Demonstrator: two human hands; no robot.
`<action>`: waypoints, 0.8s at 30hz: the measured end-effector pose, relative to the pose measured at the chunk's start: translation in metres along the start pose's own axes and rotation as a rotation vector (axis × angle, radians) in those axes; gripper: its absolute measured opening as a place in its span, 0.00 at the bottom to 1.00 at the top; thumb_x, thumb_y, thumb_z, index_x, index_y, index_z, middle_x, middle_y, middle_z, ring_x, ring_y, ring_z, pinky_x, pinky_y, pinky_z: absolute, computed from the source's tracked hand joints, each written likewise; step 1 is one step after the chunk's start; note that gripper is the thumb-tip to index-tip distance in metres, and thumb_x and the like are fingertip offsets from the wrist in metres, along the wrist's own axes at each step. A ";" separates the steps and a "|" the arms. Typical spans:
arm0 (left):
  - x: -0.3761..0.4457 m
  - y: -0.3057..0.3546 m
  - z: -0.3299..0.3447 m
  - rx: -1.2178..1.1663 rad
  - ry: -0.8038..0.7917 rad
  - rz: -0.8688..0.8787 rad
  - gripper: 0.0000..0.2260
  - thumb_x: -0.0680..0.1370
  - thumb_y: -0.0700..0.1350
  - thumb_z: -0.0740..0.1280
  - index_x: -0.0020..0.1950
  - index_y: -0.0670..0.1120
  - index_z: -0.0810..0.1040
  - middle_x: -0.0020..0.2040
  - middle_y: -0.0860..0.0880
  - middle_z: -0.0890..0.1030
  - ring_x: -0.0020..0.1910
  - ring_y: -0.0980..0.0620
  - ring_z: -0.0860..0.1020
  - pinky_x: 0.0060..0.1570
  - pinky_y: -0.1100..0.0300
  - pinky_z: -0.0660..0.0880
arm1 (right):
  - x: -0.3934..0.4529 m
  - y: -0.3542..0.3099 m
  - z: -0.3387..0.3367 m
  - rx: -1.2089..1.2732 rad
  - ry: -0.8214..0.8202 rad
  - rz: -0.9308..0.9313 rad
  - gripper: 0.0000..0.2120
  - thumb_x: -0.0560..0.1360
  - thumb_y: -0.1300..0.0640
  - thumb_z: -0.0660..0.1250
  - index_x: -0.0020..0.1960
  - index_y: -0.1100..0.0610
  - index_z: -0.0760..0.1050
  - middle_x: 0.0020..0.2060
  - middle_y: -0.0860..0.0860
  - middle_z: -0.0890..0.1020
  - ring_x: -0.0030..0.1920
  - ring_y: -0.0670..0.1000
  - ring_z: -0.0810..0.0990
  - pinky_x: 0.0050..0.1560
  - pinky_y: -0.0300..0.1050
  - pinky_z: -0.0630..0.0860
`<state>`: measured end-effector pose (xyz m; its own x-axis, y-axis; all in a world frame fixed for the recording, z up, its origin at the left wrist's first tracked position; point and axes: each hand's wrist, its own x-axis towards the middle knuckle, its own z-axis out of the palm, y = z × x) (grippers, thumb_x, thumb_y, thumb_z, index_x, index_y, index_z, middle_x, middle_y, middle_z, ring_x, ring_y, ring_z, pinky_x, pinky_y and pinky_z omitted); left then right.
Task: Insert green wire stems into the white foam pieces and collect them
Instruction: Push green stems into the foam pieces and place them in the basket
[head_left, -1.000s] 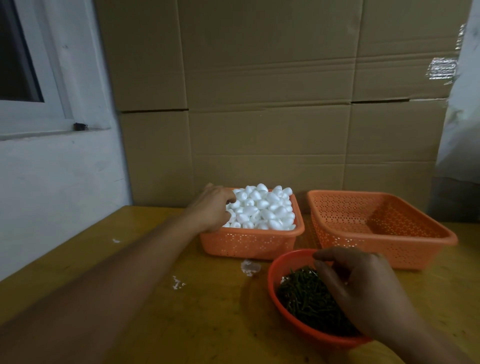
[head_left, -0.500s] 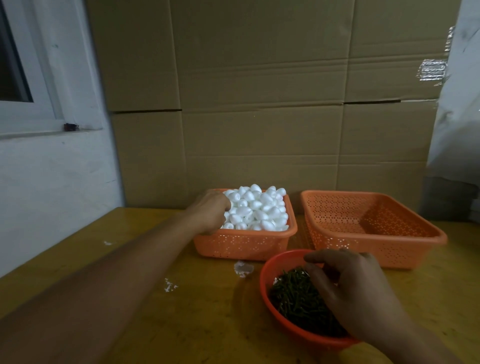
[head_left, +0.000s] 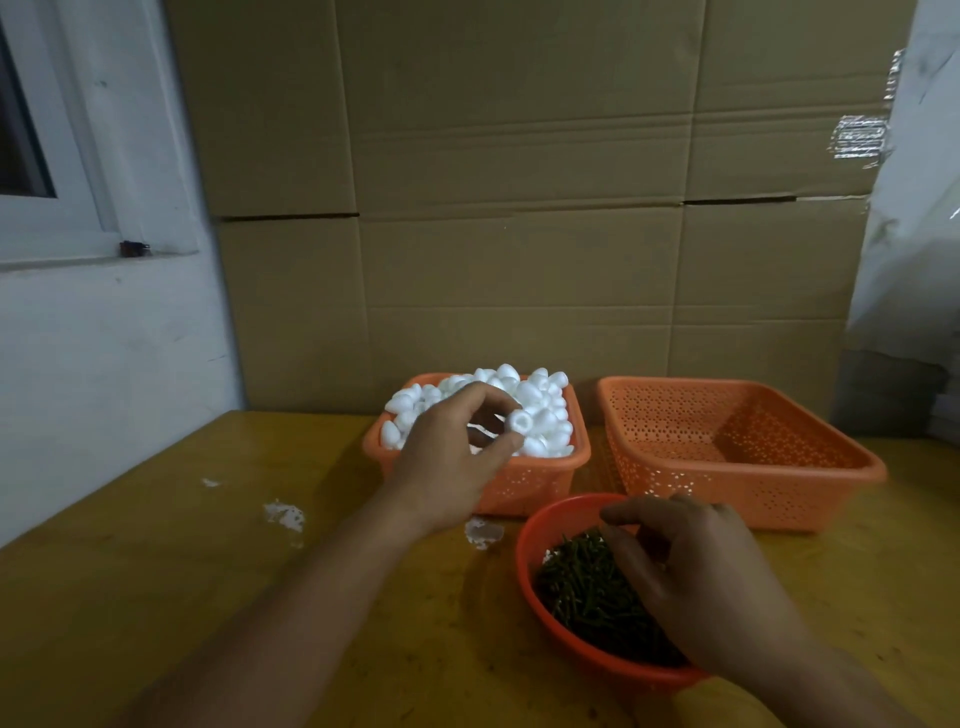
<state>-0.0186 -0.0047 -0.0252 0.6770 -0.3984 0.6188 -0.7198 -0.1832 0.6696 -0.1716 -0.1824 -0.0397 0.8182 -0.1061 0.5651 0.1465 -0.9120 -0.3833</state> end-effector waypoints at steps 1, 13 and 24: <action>-0.007 0.005 0.005 -0.069 -0.017 -0.011 0.04 0.78 0.44 0.72 0.51 0.51 0.81 0.50 0.55 0.84 0.48 0.56 0.82 0.48 0.55 0.81 | 0.000 0.001 0.000 -0.005 0.001 -0.004 0.08 0.76 0.49 0.71 0.53 0.45 0.85 0.36 0.30 0.73 0.39 0.39 0.77 0.50 0.51 0.77; -0.057 0.028 0.035 -0.209 -0.156 0.027 0.08 0.83 0.48 0.58 0.55 0.58 0.75 0.44 0.49 0.80 0.42 0.49 0.77 0.45 0.46 0.77 | -0.004 0.010 0.003 -0.272 -0.335 0.002 0.16 0.78 0.36 0.60 0.57 0.43 0.79 0.48 0.39 0.79 0.56 0.45 0.68 0.57 0.45 0.72; -0.068 0.028 0.041 -0.329 -0.252 -0.046 0.15 0.77 0.49 0.71 0.62 0.58 0.76 0.51 0.52 0.82 0.53 0.56 0.80 0.55 0.56 0.76 | -0.003 0.009 0.007 -0.299 -0.426 0.048 0.10 0.77 0.43 0.65 0.56 0.44 0.79 0.47 0.43 0.82 0.54 0.46 0.72 0.50 0.43 0.75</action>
<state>-0.0911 -0.0199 -0.0649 0.6193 -0.6116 0.4923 -0.5746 0.0743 0.8151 -0.1684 -0.1877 -0.0501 0.9829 -0.0366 0.1804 -0.0111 -0.9900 -0.1407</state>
